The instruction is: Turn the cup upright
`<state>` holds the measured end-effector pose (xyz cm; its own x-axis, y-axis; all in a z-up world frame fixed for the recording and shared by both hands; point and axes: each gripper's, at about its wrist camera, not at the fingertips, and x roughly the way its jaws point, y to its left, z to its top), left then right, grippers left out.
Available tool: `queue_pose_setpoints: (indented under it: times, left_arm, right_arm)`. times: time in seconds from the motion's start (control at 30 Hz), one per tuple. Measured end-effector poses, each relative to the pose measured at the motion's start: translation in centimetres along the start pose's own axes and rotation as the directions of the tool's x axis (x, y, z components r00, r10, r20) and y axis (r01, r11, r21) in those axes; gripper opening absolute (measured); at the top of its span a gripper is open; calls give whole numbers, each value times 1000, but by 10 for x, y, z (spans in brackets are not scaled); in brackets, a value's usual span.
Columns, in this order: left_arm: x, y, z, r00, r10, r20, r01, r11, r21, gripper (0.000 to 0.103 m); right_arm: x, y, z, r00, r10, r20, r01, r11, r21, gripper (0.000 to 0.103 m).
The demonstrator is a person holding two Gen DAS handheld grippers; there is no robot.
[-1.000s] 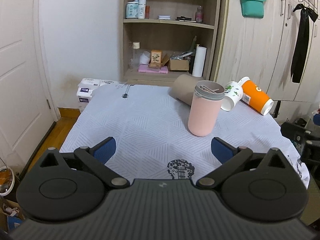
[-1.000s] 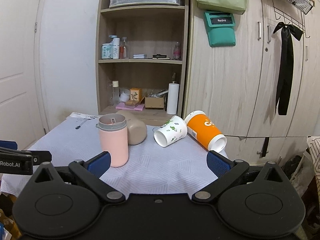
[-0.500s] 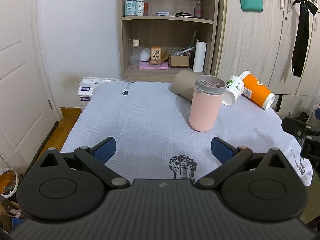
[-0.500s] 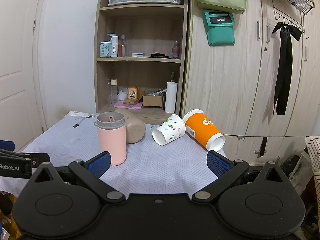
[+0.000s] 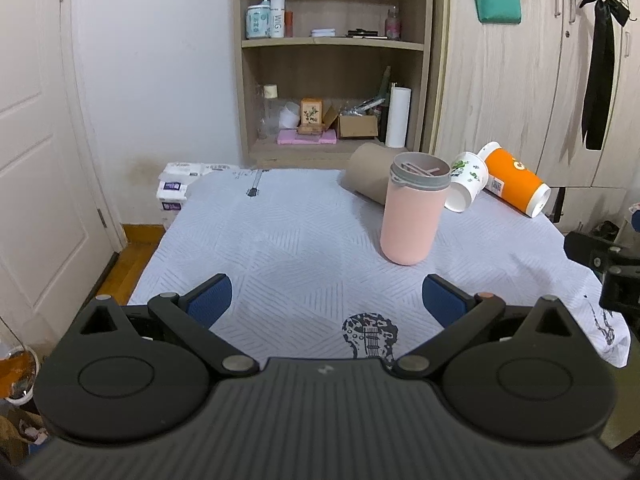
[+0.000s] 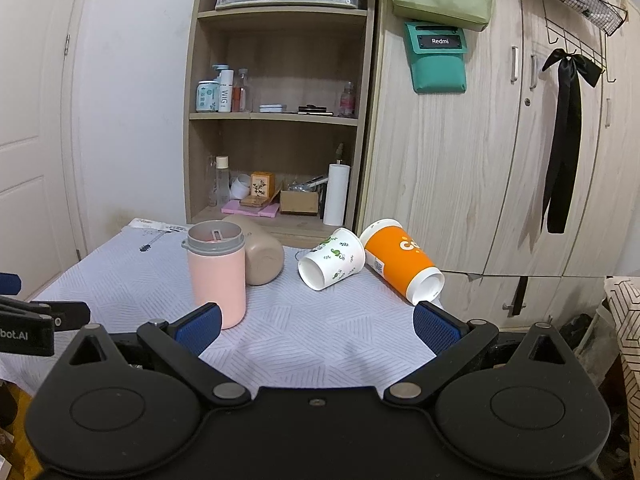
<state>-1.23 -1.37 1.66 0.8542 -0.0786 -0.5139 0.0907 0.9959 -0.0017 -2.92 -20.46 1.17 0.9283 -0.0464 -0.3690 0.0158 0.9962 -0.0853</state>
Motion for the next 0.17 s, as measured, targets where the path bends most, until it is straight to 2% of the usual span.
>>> queue_pose_setpoints:
  times: [0.17]
  left_arm:
    - [-3,1,0,1000,-9,9,9,1000,6,103]
  right_arm:
    - [0,1,0,1000,0,-5,0,1000,2,103]
